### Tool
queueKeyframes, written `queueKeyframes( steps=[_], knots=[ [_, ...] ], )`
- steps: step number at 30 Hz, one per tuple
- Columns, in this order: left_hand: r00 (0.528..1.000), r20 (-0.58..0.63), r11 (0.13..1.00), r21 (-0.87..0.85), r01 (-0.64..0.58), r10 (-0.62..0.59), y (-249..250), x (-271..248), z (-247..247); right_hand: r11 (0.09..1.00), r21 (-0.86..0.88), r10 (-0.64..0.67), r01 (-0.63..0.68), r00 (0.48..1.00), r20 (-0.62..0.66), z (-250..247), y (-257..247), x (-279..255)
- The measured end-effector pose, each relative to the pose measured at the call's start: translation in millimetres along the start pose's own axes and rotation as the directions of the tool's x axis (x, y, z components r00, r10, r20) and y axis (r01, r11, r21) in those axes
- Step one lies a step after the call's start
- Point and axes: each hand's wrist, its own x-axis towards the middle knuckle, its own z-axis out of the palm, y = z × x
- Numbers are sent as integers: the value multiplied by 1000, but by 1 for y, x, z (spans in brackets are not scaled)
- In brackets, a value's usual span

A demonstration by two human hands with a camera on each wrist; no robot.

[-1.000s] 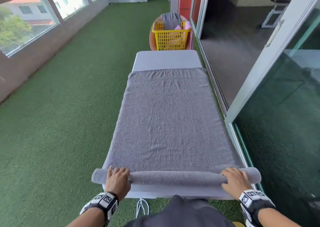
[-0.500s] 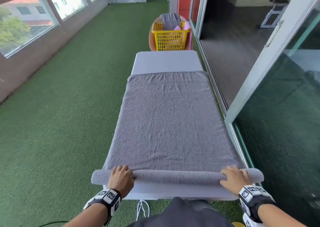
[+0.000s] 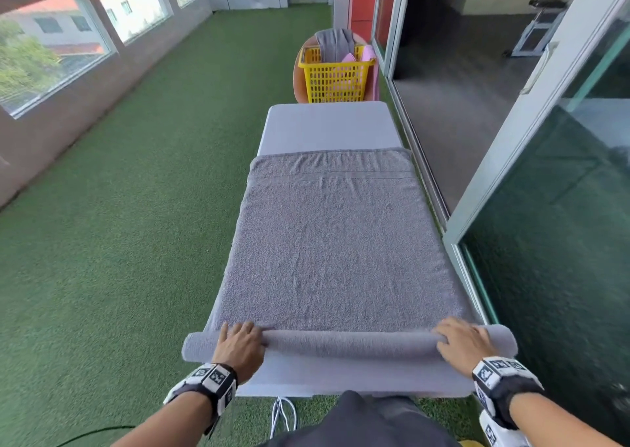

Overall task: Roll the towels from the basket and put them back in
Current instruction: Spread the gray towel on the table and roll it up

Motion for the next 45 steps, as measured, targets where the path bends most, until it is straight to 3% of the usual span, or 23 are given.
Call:
queueKeyframes(
  steps=[3, 8, 12, 16, 17, 21, 26, 30, 32, 35, 38, 40, 43, 45],
  knots=[
    [1000, -1, 999, -24, 31, -31, 1, 2, 3, 1000, 15, -19, 21, 995, -96, 3, 1, 2],
    [995, 98, 1000, -12, -10, 12, -1, -25, 29, 996, -21, -85, 86, 996, 30, 34, 2, -28],
    [998, -42, 998, -39, -39, 38, 1, -28, 20, 997, -39, -58, 60, 997, 42, 24, 2, -24],
    [992, -126, 997, -71, 7, -15, 3, -11, 6, 1000, -19, -23, 21, 991, -130, 13, 0, -9],
    [997, -74, 997, -72, 27, -32, 4, -10, 6, 1000, -1, -17, 17, 990, -143, 13, 0, -9],
    [997, 53, 998, -34, -56, 57, -2, -19, 21, 995, -96, -35, 37, 999, 18, 28, 1, -27],
    [998, -25, 997, -42, -64, 63, 7, -27, 15, 999, -41, 24, -21, 998, 60, 16, 0, -24],
    [992, -123, 999, -33, -27, 23, 5, -9, 9, 999, 52, 0, 1, 1000, -26, 0, 1, -6],
    [998, -63, 997, -65, -29, 25, 5, -8, 10, 996, 84, -17, 24, 996, -84, 4, 2, -5],
    [997, -4, 993, -90, -73, 72, 4, -22, 16, 1000, 25, -10, 10, 1000, 3, 26, 0, -22],
    [997, -25, 993, -94, -75, 73, 4, -40, 31, 1000, -11, 22, -21, 1000, 21, 41, -1, -38],
    [993, -89, 989, -123, -82, 72, 2, -40, 29, 1000, 6, 26, -26, 1000, 17, 35, -2, -36],
    [996, -84, 992, -120, -38, 28, -1, -21, 17, 999, -3, 36, -36, 999, 27, 17, -3, -17],
    [995, -90, 992, -124, 20, -31, -1, -10, 12, 999, 36, 20, -19, 999, -49, 12, -2, -6]
  ],
)
